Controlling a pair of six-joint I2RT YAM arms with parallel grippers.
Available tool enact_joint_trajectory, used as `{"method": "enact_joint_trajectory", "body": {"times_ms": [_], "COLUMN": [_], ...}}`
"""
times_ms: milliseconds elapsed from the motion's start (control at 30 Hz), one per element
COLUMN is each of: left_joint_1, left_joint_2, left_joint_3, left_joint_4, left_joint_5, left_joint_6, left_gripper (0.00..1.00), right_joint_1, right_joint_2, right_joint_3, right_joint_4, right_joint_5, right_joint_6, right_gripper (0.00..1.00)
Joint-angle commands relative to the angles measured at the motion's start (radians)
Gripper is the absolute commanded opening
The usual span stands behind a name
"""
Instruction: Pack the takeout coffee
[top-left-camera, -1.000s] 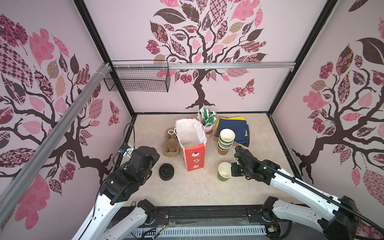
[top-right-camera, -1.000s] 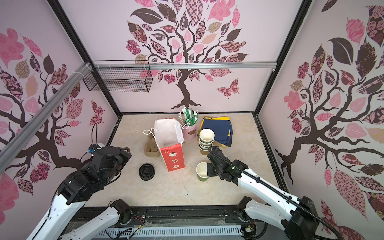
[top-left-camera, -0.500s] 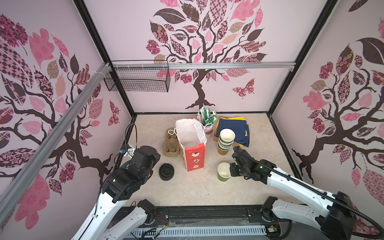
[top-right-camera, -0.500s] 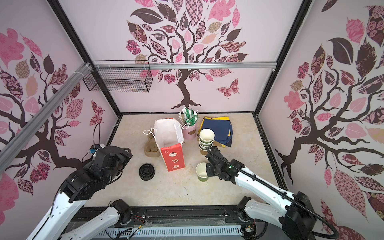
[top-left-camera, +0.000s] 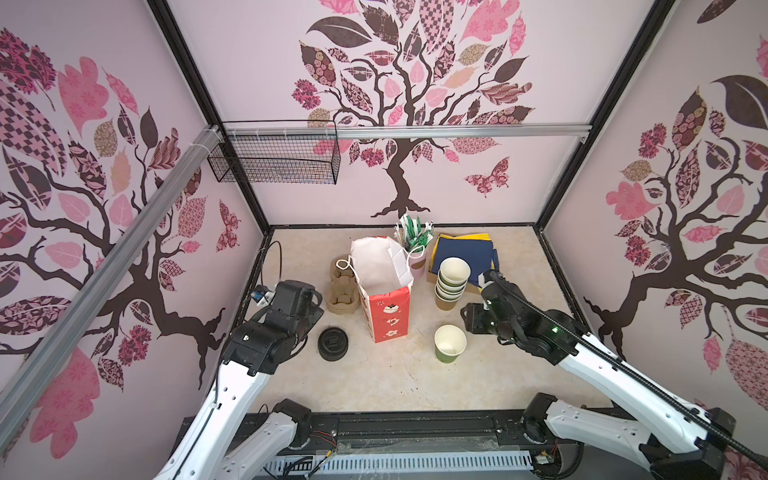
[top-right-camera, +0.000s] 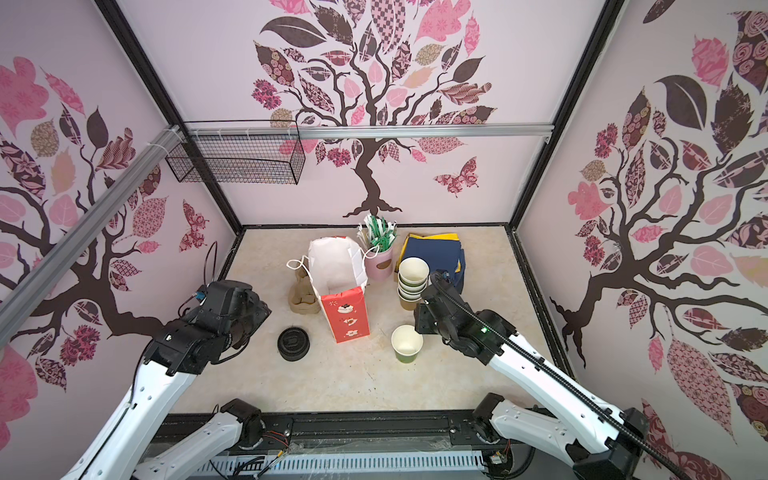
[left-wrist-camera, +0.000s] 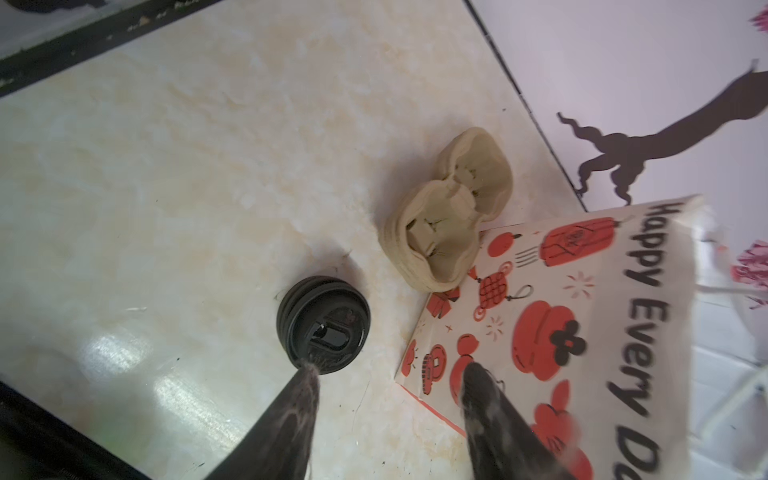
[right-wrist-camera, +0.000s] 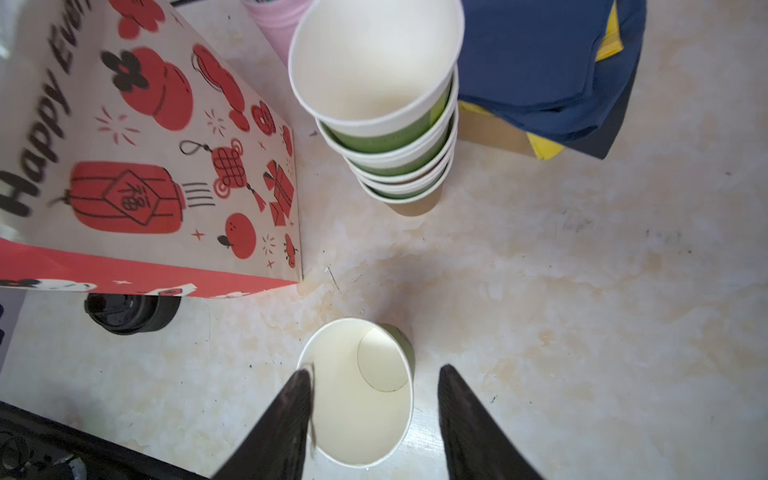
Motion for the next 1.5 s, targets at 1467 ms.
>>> {"method": "enact_joint_trajectory", "body": {"times_ms": [1467], "left_joint_1": [0.260], "left_joint_2": [0.333], "left_joint_3": [-0.449], "left_joint_4": [0.482], "left_joint_5": [0.654], "left_joint_6": [0.450], "left_gripper": [0.44], "right_joint_1": [0.003], "right_joint_2": [0.043], "right_joint_3": [0.185], "right_joint_4": [-0.199], "right_joint_5": [-0.073], "right_joint_6": [-0.201], "right_gripper": [0.56]}}
